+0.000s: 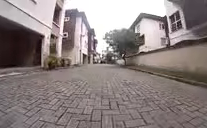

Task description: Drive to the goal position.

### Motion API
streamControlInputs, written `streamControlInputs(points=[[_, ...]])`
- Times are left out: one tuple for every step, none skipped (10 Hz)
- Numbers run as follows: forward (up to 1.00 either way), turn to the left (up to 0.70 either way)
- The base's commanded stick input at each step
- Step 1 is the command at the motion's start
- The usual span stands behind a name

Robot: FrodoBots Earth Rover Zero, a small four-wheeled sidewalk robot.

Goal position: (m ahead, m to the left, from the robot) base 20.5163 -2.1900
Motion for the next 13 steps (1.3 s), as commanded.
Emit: streamControlInputs(points=[[0.7,0.0],[0.7,0.0],[0.7,0.0],[0.7,0.0],[0.7,0.0],[0.7,0.0],[0.7,0.0],[0.7,0.0],[0.7,0.0],[0.7,0.0],[0.7,0.0],[0.7,0.0],[0.7,0.0]])
